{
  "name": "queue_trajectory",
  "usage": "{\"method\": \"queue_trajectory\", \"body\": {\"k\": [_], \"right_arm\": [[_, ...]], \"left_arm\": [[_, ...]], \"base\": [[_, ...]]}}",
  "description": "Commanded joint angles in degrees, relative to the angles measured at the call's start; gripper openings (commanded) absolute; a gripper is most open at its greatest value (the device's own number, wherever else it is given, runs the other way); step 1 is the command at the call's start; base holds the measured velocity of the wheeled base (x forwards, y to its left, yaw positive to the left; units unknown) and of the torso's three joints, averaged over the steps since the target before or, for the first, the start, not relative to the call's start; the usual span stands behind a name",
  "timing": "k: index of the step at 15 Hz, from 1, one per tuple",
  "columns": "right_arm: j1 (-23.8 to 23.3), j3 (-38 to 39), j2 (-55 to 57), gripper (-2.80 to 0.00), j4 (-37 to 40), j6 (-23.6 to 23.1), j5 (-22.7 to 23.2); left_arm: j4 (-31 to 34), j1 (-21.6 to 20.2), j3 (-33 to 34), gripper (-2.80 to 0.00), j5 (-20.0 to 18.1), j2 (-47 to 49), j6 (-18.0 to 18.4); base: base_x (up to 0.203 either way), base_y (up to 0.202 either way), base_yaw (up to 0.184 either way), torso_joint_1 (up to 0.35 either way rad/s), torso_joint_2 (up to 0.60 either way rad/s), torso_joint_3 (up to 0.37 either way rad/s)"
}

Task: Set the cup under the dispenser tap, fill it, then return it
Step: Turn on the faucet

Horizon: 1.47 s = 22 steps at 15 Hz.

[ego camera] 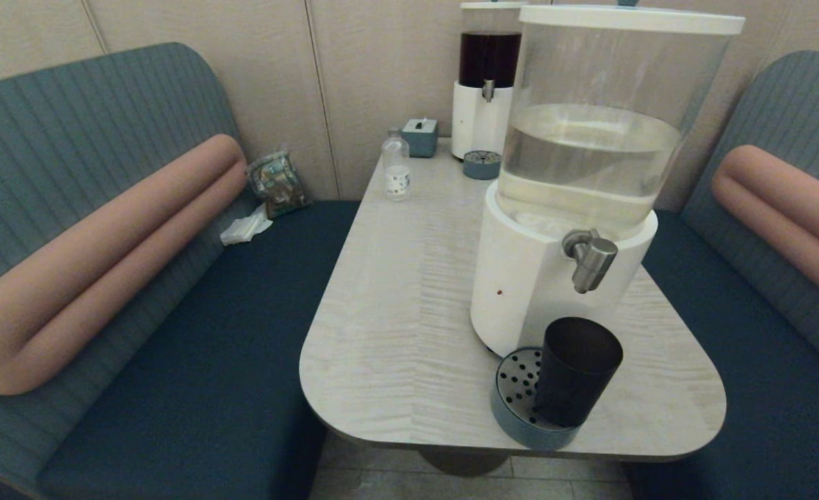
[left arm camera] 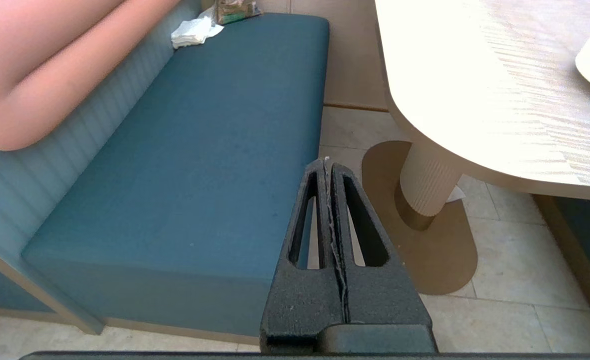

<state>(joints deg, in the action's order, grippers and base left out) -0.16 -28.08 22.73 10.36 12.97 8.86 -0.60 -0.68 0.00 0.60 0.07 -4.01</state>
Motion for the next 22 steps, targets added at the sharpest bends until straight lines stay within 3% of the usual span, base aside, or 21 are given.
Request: {"method": "queue_trajectory", "body": {"k": [1, 6, 9, 13, 18, 22], "right_arm": [[0.18, -3.78, 15.24, -2.80, -1.25, 0.55, 1.91], [0.73, -10.64, 42.28, -2.80, -9.99, 2.17, 12.56], [0.92, -7.50, 49.95, -2.80, -26.63, 2.00, 16.33], [1.27, 2.66, 53.68, -2.80, -46.83, -1.83, 16.39], [1.70, 9.91, 51.26, -2.80, -48.32, -2.57, 17.07], [5.22, 14.65, 48.25, -2.80, -47.92, -2.34, 18.80]], "left_arm": [[-0.02, -0.02, 0.00, -2.80, 0.02, 0.01, -0.03], [-0.02, -0.02, 0.00, -2.80, 0.02, 0.01, -0.03], [-0.02, -0.02, 0.00, -2.80, 0.02, 0.01, -0.03], [-0.02, -0.02, 0.00, -2.80, 0.02, 0.01, -0.03], [-0.02, -0.02, 0.00, -2.80, 0.02, 0.01, -0.03], [-0.02, -0.02, 0.00, -2.80, 0.02, 0.01, -0.03]], "base": [[0.000, 0.000, 0.000, 0.000, 0.00, 0.000], [0.000, 0.000, 0.000, 0.000, 0.00, 0.000], [0.000, 0.000, 0.000, 0.000, 0.00, 0.000], [0.000, 0.000, 0.000, 0.000, 0.00, 0.000], [0.000, 0.000, 0.000, 0.000, 0.00, 0.000], [0.000, 0.000, 0.000, 0.000, 0.00, 0.000]]}}
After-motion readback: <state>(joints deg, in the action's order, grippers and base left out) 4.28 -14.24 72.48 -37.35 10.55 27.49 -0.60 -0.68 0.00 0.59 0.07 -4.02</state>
